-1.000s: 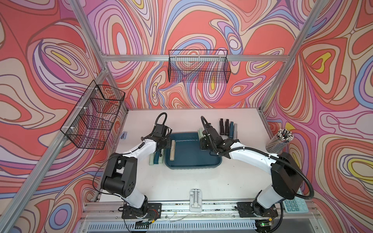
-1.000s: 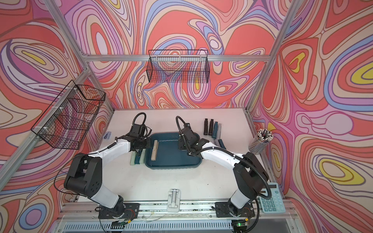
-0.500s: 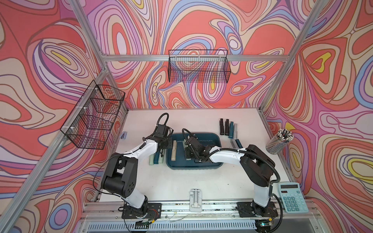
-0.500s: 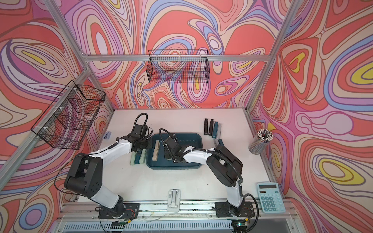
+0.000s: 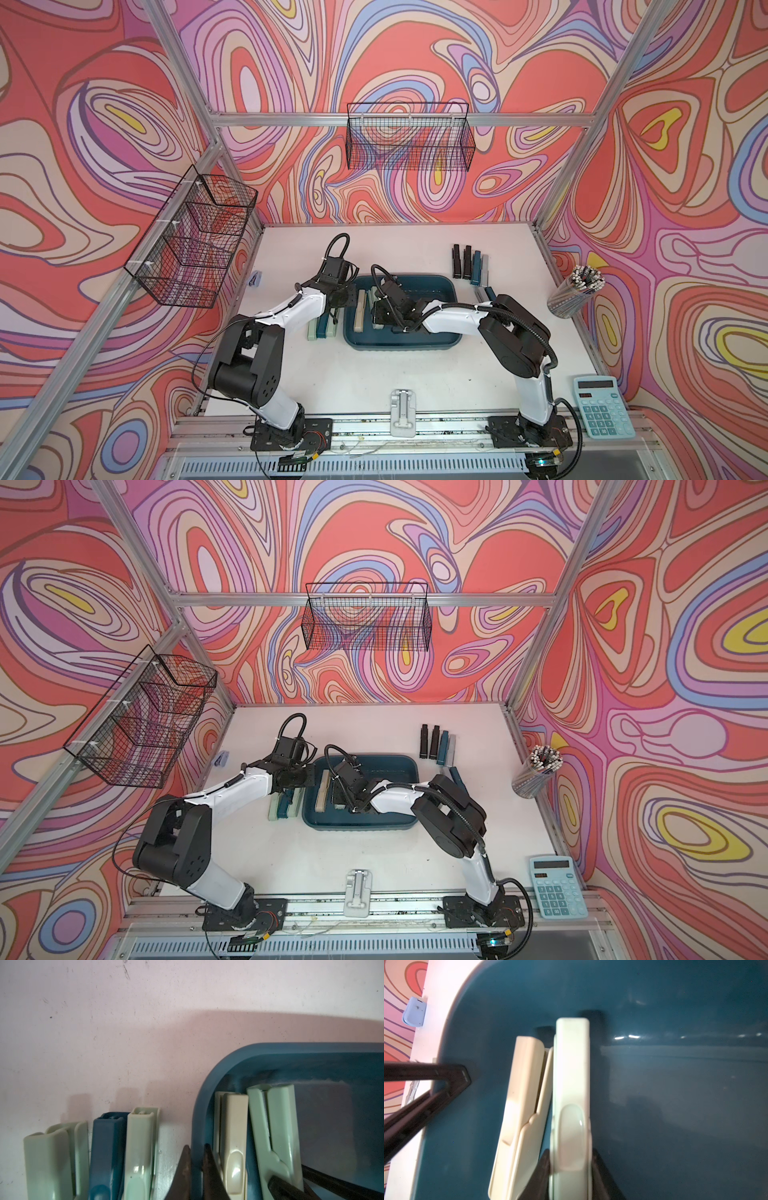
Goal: Put the pruning pliers into the storage box
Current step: Place the pruning pliers in the storage box.
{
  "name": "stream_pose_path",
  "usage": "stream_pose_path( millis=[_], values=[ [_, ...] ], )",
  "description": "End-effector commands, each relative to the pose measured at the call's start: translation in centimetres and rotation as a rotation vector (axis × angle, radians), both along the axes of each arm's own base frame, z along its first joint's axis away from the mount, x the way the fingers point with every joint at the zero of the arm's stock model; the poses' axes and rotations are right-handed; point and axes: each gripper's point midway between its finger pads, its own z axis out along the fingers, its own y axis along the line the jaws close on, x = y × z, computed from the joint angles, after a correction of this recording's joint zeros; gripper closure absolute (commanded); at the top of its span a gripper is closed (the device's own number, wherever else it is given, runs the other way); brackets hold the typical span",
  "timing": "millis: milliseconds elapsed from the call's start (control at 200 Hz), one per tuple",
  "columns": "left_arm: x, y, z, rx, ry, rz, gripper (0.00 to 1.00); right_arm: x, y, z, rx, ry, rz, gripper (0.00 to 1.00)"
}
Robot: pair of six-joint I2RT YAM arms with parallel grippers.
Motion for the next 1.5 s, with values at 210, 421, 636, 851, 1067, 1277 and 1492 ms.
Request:
stream_pose_path(
  millis=[210, 421, 636, 851, 1067, 1277, 1492],
  values=[
    [-0.3, -0.5, -0.9, -0.014, 0.026, -0.008, 0.94, 0.4, 2.2, 0.9, 0.085, 0.006, 0.025, 0.61],
    [-0.6, -0.5, -1.2, -0.011, 0.034, -0.012, 0.94, 0.6, 3.2, 1.7, 0.119, 0.001, 0.043, 0.59],
    [-0.6, -0.6, -1.3, -0.015, 0.039, -0.017, 0.94, 0.9, 3.3, 1.9, 0.116, -0.001, 0.038, 0.58],
    [-0.9, -0.6, -1.6, -0.015, 0.047, -0.019, 0.93, 1.5, 1.5, 3.1, 0.037, -0.056, 0.013, 0.57],
    [-0.6, -0.6, -1.3, -0.011, 0.038, -0.019, 0.93, 2.0, -0.9, 4.5, -0.012, -0.094, -0.010, 0.53],
    [-0.6, -0.5, -1.3, -0.008, 0.036, -0.021, 0.93, 2.4, -5.6, 7.8, -0.085, -0.168, -0.027, 0.52],
    [-0.4, -0.6, -1.2, -0.004, 0.033, -0.025, 0.93, 2.4, -14.2, 11.1, -0.170, -0.215, -0.093, 0.53]
  ],
)
